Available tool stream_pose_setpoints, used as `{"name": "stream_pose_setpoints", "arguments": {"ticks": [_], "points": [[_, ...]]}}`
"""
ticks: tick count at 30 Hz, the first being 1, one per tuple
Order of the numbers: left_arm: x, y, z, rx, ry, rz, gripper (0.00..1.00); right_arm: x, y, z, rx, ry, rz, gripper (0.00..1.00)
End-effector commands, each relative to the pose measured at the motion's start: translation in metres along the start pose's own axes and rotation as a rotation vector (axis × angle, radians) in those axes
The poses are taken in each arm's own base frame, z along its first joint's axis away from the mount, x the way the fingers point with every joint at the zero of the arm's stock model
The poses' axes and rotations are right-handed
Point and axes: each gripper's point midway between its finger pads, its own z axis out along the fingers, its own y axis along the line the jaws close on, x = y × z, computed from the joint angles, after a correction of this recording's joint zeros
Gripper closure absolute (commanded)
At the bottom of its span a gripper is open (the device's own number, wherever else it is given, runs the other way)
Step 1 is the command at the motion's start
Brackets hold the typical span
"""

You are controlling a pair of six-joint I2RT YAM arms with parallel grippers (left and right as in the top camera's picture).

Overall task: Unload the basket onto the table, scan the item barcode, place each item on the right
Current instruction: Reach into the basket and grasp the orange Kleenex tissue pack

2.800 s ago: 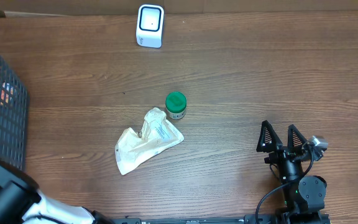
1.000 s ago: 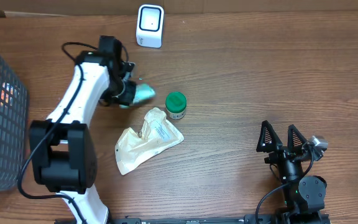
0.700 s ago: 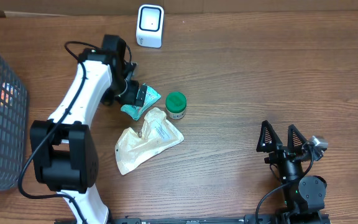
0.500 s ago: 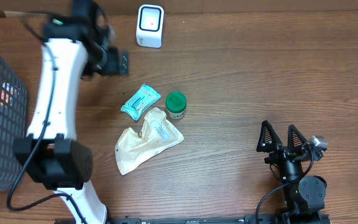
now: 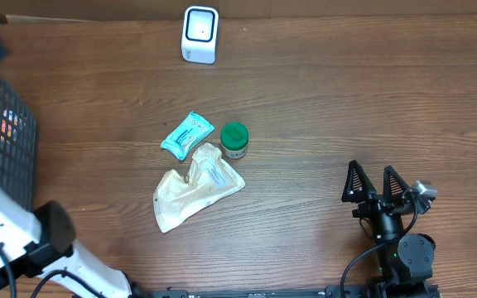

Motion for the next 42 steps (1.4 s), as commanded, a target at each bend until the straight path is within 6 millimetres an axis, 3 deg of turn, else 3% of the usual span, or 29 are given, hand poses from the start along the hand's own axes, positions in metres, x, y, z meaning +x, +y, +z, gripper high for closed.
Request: {"name": "stream_pose_setpoints", "arguments": {"ticks": [1,2,4,6,8,11,18,26,30,35,42], "points": [[-0.013,0.06,0.006,-0.101,-0.009,-0.191,0.01,0.001,-0.002,0.0,0.004,-0.005,-0.011,0.0],[-0.014,0.086,0.016,-0.15,0.01,-0.235,0.04,0.001,-0.002,0.0,0.004,-0.005,-0.011,0.0],[-0.01,0.111,0.034,-0.195,0.058,-0.279,0.09,0.001,-0.002,0.0,0.004,-0.005,-0.011,0.0],[0.004,0.13,0.061,-0.216,0.151,-0.323,0.14,0.001,-0.002,0.0,0.004,-0.005,-0.011,0.0],[0.026,0.144,0.096,-0.236,0.272,-0.342,0.14,0.001,-0.002,0.0,0.004,-0.005,-0.011,0.0],[0.043,0.159,0.138,-0.251,0.35,-0.356,0.15,0.001,-0.002,0.0,0.004,-0.005,-0.011,0.0],[0.048,0.166,0.197,-0.226,0.321,-0.26,0.14,0.001,-0.002,0.0,0.004,-0.005,-0.011,0.0],[0.093,0.188,0.263,-0.251,0.34,-0.244,0.16,0.001,-0.002,0.0,0.004,-0.005,-0.011,0.0],[0.107,0.198,0.292,-0.239,0.294,-0.21,0.14,0.001,-0.002,0.0,0.004,-0.005,-0.011,0.0],[0.119,0.195,0.32,-0.208,0.245,-0.1,0.14,0.001,-0.002,0.0,0.004,-0.005,-0.011,0.0],[0.131,0.188,0.342,-0.186,0.187,-0.062,0.19,0.001,-0.002,0.0,0.004,-0.005,-0.011,0.0]]}}
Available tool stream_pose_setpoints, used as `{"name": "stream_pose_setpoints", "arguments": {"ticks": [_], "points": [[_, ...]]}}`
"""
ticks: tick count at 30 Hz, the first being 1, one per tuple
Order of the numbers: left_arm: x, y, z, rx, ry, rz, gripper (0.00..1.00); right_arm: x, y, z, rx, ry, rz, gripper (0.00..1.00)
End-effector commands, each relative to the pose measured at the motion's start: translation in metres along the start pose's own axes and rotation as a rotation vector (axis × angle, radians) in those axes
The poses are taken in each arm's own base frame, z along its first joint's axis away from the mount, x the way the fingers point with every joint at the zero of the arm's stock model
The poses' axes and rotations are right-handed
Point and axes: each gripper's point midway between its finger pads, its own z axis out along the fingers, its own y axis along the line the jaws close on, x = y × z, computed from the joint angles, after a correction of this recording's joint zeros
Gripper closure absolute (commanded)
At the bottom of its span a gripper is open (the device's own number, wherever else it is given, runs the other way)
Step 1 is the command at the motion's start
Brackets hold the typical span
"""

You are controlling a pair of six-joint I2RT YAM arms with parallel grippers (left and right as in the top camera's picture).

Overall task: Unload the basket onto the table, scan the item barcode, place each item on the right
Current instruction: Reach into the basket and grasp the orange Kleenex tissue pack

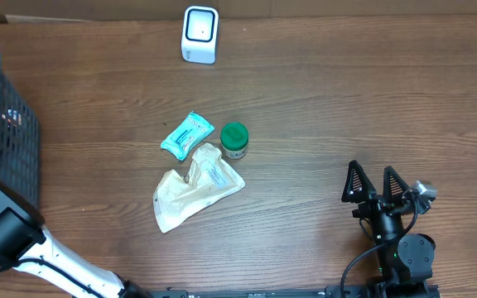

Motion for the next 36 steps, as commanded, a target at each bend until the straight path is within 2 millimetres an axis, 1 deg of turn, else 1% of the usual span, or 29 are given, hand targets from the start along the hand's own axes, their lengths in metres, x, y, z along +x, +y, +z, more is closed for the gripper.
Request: {"name": "stream_pose_setpoints", "arguments": {"ticks": [1,3,4,6,8,10,13,14,16,18,19,20,21,22,24,25,26,29,30,31,32,33,34,35,36], "points": [[0.019,-0.007,0.01,-0.001,0.02,0.046,0.22,0.001,-0.002,0.0,0.004,-0.004,-0.011,0.0],[0.018,-0.008,0.011,0.0,0.014,0.048,0.29,0.001,-0.002,0.0,0.004,-0.004,-0.011,0.0],[0.017,-0.008,0.011,0.001,0.008,0.05,0.36,0.001,-0.002,0.0,0.004,-0.004,-0.011,0.0],[0.015,-0.008,0.011,-0.001,0.0,0.051,0.65,0.001,-0.002,0.0,0.004,-0.004,-0.011,0.0],[0.015,-0.008,0.011,-0.001,-0.001,0.051,0.78,0.001,-0.002,0.0,0.004,-0.004,-0.011,0.0],[0.016,-0.008,0.011,0.0,0.004,0.05,0.96,0.001,-0.002,0.0,0.004,-0.004,-0.011,0.0],[0.017,-0.009,0.002,0.002,0.025,0.035,0.96,0.001,-0.002,0.0,0.004,-0.004,-0.011,0.0],[0.014,-0.01,-0.004,0.001,0.026,0.022,0.96,0.001,-0.002,0.0,0.004,-0.004,-0.011,0.0],[0.002,-0.015,-0.023,0.004,0.013,-0.001,0.96,0.001,-0.002,0.0,0.004,-0.004,-0.011,0.0],[-0.014,-0.021,-0.049,0.01,-0.015,-0.032,0.96,0.001,-0.002,0.0,0.004,-0.004,-0.011,0.0],[-0.03,-0.027,-0.075,0.02,-0.054,-0.036,0.96,0.001,-0.002,0.0,0.004,-0.004,-0.011,0.0],[-0.039,-0.031,-0.09,0.027,-0.08,-0.033,0.96,0.001,-0.002,0.0,0.004,-0.004,-0.011,0.0],[-0.051,-0.037,-0.116,0.038,-0.124,-0.028,0.96,0.001,-0.002,0.0,0.004,-0.004,-0.011,0.0],[-0.057,-0.039,-0.129,0.044,-0.149,-0.025,0.96,0.001,-0.002,0.0,0.004,-0.004,-0.011,0.0],[-0.07,-0.046,-0.166,0.063,-0.224,-0.018,0.96,0.001,-0.002,0.0,0.004,-0.004,-0.011,0.0],[-0.076,-0.05,-0.191,0.074,-0.267,-0.013,0.96,0.001,-0.002,0.0,0.004,-0.005,-0.011,0.0],[-0.077,-0.052,-0.203,0.08,-0.288,-0.013,0.96,0.001,-0.002,0.0,0.004,-0.004,-0.011,0.0],[-0.081,-0.059,-0.262,0.106,-0.381,-0.009,0.96,0.001,-0.002,0.0,0.004,-0.004,-0.011,0.0],[-0.081,-0.06,-0.278,0.113,-0.408,-0.006,0.96,0.001,-0.002,0.0,0.004,-0.004,-0.011,0.0],[-0.079,-0.063,-0.302,0.124,-0.444,0.0,0.96,0.001,-0.002,0.0,0.004,-0.004,-0.011,0.0],[-0.075,-0.066,-0.332,0.139,-0.493,0.006,0.96,0.001,-0.002,0.0,0.004,-0.004,-0.011,0.0],[-0.073,-0.066,-0.342,0.143,-0.508,0.008,0.96,0.001,-0.002,0.0,0.004,-0.004,-0.011,0.0],[-0.066,-0.068,-0.367,0.154,-0.541,0.013,0.96,0.001,-0.002,0.0,0.004,-0.004,-0.011,0.0],[-0.059,-0.07,-0.381,0.171,-0.55,0.019,0.96,0.001,-0.002,0.0,0.004,-0.004,-0.011,0.0],[-0.053,-0.073,-0.389,0.189,-0.551,0.025,0.96,0.001,-0.002,0.0,0.004,-0.004,-0.011,0.0]]}}
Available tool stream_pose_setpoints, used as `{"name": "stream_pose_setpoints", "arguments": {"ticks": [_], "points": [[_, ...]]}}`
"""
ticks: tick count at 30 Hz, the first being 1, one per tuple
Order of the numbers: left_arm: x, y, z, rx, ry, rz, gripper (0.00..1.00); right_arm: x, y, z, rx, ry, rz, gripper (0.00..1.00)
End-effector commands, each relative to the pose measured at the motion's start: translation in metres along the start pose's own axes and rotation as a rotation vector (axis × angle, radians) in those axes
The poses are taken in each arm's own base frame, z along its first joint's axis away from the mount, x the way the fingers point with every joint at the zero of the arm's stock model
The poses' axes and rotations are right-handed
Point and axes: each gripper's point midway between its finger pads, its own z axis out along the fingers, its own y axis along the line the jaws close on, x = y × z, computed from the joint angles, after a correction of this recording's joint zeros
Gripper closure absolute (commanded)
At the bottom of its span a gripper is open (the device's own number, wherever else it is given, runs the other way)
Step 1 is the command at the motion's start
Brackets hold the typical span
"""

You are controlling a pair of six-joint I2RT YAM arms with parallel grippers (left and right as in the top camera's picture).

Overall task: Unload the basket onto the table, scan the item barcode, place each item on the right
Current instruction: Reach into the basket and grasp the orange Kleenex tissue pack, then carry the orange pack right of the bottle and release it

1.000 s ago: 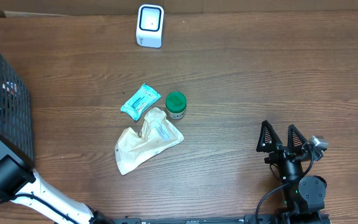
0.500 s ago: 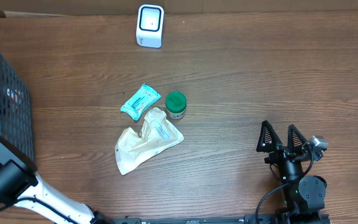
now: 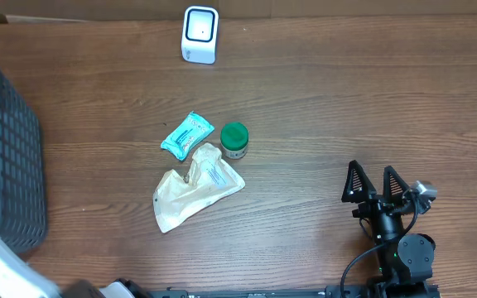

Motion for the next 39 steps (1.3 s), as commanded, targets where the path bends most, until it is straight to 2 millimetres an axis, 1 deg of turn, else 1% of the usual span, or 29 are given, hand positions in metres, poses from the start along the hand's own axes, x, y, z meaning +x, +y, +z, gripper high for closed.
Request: {"name": "stream_pose_setpoints", "arguments": {"ticks": [1,2,3,4,5,7,8,9,10,11,14,15,16,17,18,22,23,24,26,27,29,30,31,34,37,39], "points": [[-0.005,-0.025,-0.056,0.1,-0.044,0.0,0.96,0.001,-0.002,0.0,0.004,-0.005,-0.011,0.0],[-0.001,-0.03,-0.062,0.127,-0.033,0.003,0.96,0.001,-0.002,0.0,0.004,-0.005,-0.011,0.0],[0.008,-0.042,-0.072,0.177,-0.004,0.011,0.96,0.001,-0.002,0.0,0.003,-0.005,-0.011,0.0],[0.014,-0.049,-0.076,0.201,0.015,0.024,0.96,0.001,-0.002,0.0,0.003,-0.005,-0.011,0.0],[0.029,-0.062,-0.081,0.239,0.063,0.057,0.96,0.001,-0.002,0.0,0.003,-0.005,-0.011,0.0],[0.052,-0.083,-0.086,0.291,0.137,0.114,0.96,0.001,-0.002,0.0,0.003,-0.005,-0.011,0.0],[0.074,-0.101,-0.087,0.336,0.205,0.163,0.96,0.001,-0.002,0.0,0.004,-0.005,-0.011,0.0],[0.1,-0.121,-0.089,0.389,0.283,0.221,0.96,0.001,-0.002,0.0,0.003,-0.005,-0.011,0.0],[0.113,-0.13,-0.09,0.414,0.318,0.248,0.96,0.001,-0.002,0.0,0.004,-0.005,-0.011,0.0],[0.138,-0.146,-0.091,0.458,0.385,0.293,0.96,0.001,-0.002,0.0,0.003,-0.005,-0.011,0.0],[0.204,-0.182,-0.095,0.556,0.539,0.406,0.96,0.001,-0.002,0.0,0.004,-0.005,-0.011,0.0],[0.239,-0.199,-0.099,0.601,0.612,0.464,0.96,0.001,-0.002,0.0,0.003,-0.005,-0.011,0.0],[0.256,-0.207,-0.1,0.617,0.649,0.484,0.96,0.001,-0.002,0.0,0.003,-0.005,-0.011,0.0],[0.278,-0.219,-0.103,0.643,0.69,0.511,0.96,0.001,-0.002,0.0,0.003,-0.005,-0.011,0.0],[0.294,-0.229,-0.106,0.669,0.713,0.543,0.96,0.001,-0.002,0.0,0.004,-0.005,-0.011,0.0],[0.343,-0.263,-0.118,0.734,0.788,0.597,0.96,0.001,-0.002,0.0,0.003,-0.005,-0.011,0.0],[0.362,-0.277,-0.125,0.762,0.812,0.625,0.96,0.001,-0.002,0.0,0.003,-0.005,-0.011,0.0],[0.376,-0.285,-0.129,0.777,0.829,0.638,0.96,0.001,-0.002,0.0,0.004,-0.005,-0.011,0.0],[0.404,-0.299,-0.137,0.799,0.866,0.669,0.96,0.001,-0.002,0.0,0.004,-0.005,-0.011,0.0],[0.415,-0.302,-0.139,0.803,0.882,0.68,0.96,0.001,-0.002,0.0,0.004,-0.005,-0.011,0.0],[0.445,-0.308,-0.146,0.799,0.934,0.704,0.96,0.001,-0.002,0.0,0.004,-0.005,-0.011,0.0],[0.454,-0.31,-0.147,0.796,0.95,0.713,0.96,0.001,-0.002,0.0,0.004,-0.005,-0.011,0.0],[0.471,-0.31,-0.151,0.787,0.98,0.731,0.96,0.001,-0.002,0.0,0.003,-0.005,-0.011,0.0],[0.512,-0.308,-0.157,0.751,1.055,0.77,0.96,0.001,-0.002,0.0,0.003,-0.005,-0.011,0.0],[0.531,-0.304,-0.155,0.728,1.086,0.792,0.96,0.001,-0.002,0.0,0.003,-0.005,-0.011,0.0],[0.533,-0.304,-0.154,0.724,1.089,0.794,0.96,0.001,-0.002,0.0,0.004,-0.005,-0.011,0.0]]}}
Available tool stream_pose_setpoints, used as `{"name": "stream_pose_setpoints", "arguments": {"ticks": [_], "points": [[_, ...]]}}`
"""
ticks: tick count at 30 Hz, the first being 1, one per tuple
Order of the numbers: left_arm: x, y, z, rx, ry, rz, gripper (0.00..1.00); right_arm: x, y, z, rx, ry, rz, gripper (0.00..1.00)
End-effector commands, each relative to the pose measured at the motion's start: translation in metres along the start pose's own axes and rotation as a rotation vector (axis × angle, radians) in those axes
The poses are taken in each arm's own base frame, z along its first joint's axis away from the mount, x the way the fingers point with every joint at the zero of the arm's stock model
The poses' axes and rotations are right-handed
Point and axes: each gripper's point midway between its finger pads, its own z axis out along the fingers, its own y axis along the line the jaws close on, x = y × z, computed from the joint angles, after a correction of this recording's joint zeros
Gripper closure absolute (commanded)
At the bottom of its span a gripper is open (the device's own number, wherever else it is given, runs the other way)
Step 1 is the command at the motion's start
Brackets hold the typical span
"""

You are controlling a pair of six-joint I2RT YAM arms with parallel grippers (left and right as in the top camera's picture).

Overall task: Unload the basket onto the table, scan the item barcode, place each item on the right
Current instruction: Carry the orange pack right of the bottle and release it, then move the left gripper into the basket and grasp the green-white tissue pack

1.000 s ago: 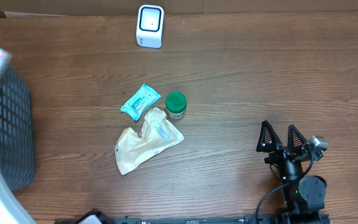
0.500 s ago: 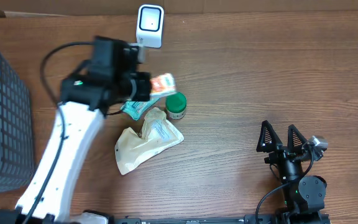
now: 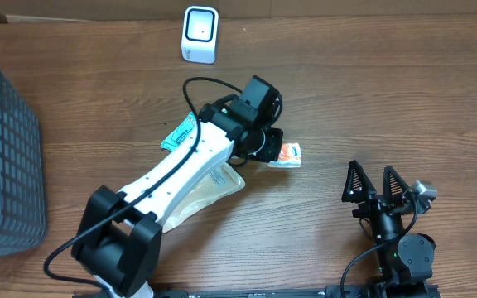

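My left arm stretches from the bottom left to the table's middle. At its tip, the left gripper (image 3: 276, 151) appears shut on a small orange-and-white packet (image 3: 291, 154) that sticks out to the right, just above the wood. The white barcode scanner (image 3: 199, 34) stands at the far edge, well beyond the packet. My right gripper (image 3: 377, 183) rests open and empty at the lower right.
A grey mesh basket (image 3: 7, 157) fills the left edge. A teal packet (image 3: 175, 137) and a cream pouch (image 3: 185, 199) lie partly under my left arm. The arm hides the spot where a jar could sit.
My left arm was almost out of view at the bottom left. Now it reaches across the middle with an orange-and-white packet at its gripper, covering the green jar. The right arm stayed still.
First my left arm hung over the basket, where something orange showed inside. Then it was at the basket's left edge, and later nearly out of frame. Now it holds an orange-and-white packet over the middle of the table, right of the other items.
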Motion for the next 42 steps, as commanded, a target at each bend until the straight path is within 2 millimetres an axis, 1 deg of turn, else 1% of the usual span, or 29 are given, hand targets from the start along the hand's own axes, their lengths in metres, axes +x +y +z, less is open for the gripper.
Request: {"name": "stream_pose_setpoints", "arguments": {"ticks": [1,2,3,4,6,8,10,12,14,15,16,17,18,19,21,22,23,25,26,28,29,30,31,33,34,37,39,41,42], "points": [[0.002,0.003,0.008,-0.003,0.018,-0.033,0.96,0.001,-0.002,0.0,0.004,-0.005,-0.011,0.0],[0.002,0.002,0.008,-0.002,0.016,-0.032,0.84,0.001,-0.002,0.0,0.004,-0.005,-0.011,0.0],[0.001,0.002,0.008,-0.001,0.013,-0.032,0.64,0.001,-0.002,0.0,0.004,-0.005,-0.011,0.0],[0.001,0.002,0.008,0.0,0.012,-0.031,0.53,0.001,-0.002,0.0,0.004,-0.005,-0.011,0.0],[-0.002,0.002,0.007,0.002,0.003,-0.028,0.42,0.001,-0.002,0.0,0.004,-0.005,-0.011,0.0],[-0.009,0.002,0.001,0.024,-0.011,-0.028,0.41,0.001,-0.002,0.0,0.004,-0.005,-0.011,0.0],[-0.021,-0.003,-0.014,0.077,-0.031,0.01,0.43,0.001,-0.002,0.0,0.004,-0.005,-0.011,0.0],[-0.032,-0.002,-0.03,0.087,-0.056,0.008,0.43,0.001,-0.002,0.0,0.004,-0.005,-0.011,0.0],[-0.048,0.002,-0.057,0.085,-0.098,0.006,0.44,0.001,-0.002,0.0,0.004,-0.005,-0.011,0.0],[-0.059,0.004,-0.083,0.083,-0.135,0.015,0.45,0.001,-0.002,0.0,0.004,-0.005,-0.011,0.0],[-0.064,0.005,-0.097,0.081,-0.155,0.018,0.45,0.001,-0.002,0.0,0.004,-0.005,-0.011,0.0],[-0.069,0.006,-0.11,0.08,-0.176,0.017,0.45,0.001,-0.002,0.0,0.004,-0.005,-0.011,0.0],[-0.074,0.008,-0.13,0.079,-0.205,0.012,0.45,0.001,-0.002,0.0,0.004,-0.005,-0.011,0.0],[-0.078,0.011,-0.154,0.075,-0.246,0.009,0.45,0.001,-0.002,0.0,0.004,-0.005,-0.011,0.0],[-0.083,0.023,-0.194,0.065,-0.317,-0.019,0.45,0.001,-0.002,0.0,0.004,-0.005,-0.011,0.0],[-0.083,0.027,-0.203,0.06,-0.335,-0.029,0.44,0.001,-0.002,0.0,0.004,-0.005,-0.011,0.0],[-0.083,0.039,-0.226,0.046,-0.379,-0.058,0.44,0.001,-0.002,0.0,0.004,-0.005,-0.011,0.0],[-0.08,0.066,-0.259,0.01,-0.45,-0.119,0.43,0.001,-0.002,0.0,0.004,-0.005,-0.011,0.0],[-0.076,0.088,-0.28,-0.026,-0.497,-0.171,0.42,0.001,-0.002,0.0,0.004,-0.005,-0.011,0.0],[-0.069,0.115,-0.305,-0.069,-0.552,-0.238,0.41,0.001,-0.002,0.0,0.004,-0.005,-0.011,0.0],[-0.062,0.141,-0.326,-0.115,-0.601,-0.302,0.4,0.001,-0.002,0.0,0.004,-0.005,-0.011,0.0],[-0.055,0.161,-0.342,-0.155,-0.64,-0.346,0.39,0.001,-0.002,0.0,0.004,-0.005,-0.011,0.0],[-0.049,0.176,-0.354,-0.185,-0.666,-0.372,0.38,0.001,-0.002,0.0,0.004,-0.005,-0.011,0.0],[-0.032,0.22,-0.382,-0.257,-0.73,-0.486,0.36,0.001,-0.002,0.0,0.004,-0.005,-0.011,0.0],[-0.025,0.232,-0.389,-0.277,-0.743,-0.521,0.34,0.001,-0.002,0.0,0.004,-0.005,-0.011,0.0],[0.0,0.279,-0.412,-0.351,-0.785,-0.655,0.32,0.001,-0.002,0.0,0.004,-0.005,-0.011,0.0],[0.013,0.3,-0.42,-0.383,-0.8,-0.721,0.31,0.001,-0.002,0.0,0.004,-0.005,-0.011,0.0],[0.03,0.326,-0.429,-0.434,-0.819,-0.833,0.29,0.001,-0.002,0.0,0.004,-0.005,-0.011,0.0],[0.037,0.335,-0.432,-0.458,-0.823,-0.874,0.28,0.001,-0.002,0.0,0.004,-0.005,-0.011,0.0]]}}
